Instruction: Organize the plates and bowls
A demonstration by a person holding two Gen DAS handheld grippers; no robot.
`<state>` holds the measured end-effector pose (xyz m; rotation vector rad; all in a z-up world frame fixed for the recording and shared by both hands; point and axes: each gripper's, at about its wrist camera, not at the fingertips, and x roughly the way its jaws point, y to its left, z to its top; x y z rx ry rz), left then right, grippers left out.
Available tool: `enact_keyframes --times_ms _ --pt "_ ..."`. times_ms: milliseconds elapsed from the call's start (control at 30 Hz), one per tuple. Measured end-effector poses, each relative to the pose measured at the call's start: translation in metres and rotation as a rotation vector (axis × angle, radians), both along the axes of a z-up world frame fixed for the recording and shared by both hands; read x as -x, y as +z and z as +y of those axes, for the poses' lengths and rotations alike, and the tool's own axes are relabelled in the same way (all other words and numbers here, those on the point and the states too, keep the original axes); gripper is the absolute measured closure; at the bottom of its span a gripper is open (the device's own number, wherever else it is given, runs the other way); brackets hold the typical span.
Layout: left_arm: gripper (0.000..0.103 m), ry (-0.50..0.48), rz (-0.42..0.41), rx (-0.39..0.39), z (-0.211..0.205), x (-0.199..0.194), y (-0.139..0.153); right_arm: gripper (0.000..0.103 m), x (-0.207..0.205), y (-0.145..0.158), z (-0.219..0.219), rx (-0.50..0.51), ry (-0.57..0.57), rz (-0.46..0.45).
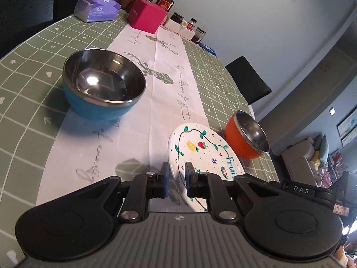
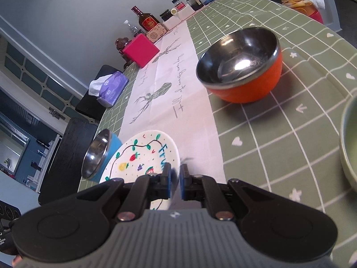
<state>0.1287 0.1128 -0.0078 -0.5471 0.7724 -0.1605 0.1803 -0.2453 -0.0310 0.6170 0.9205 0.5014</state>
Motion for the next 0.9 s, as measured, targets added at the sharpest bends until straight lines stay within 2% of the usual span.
enact_keyframes --times_ms 400,633,900 --pt "0.088 -0.051 0.028 0.003 0.001 0.054 -0.008 0.098 0.055 -0.002 -0.009 0.003 0.029 -0.010" --pt "0.088 -0.055 0.065 -0.023 0.000 0.074 -0.017 0.097 0.075 -0.007 -0.005 0.045 0.071 -0.009" --pt "0.088 -0.045 0.070 -0.061 0.000 0.081 -0.019 0.097 0.084 -0.012 0.005 0.120 0.122 0.001"
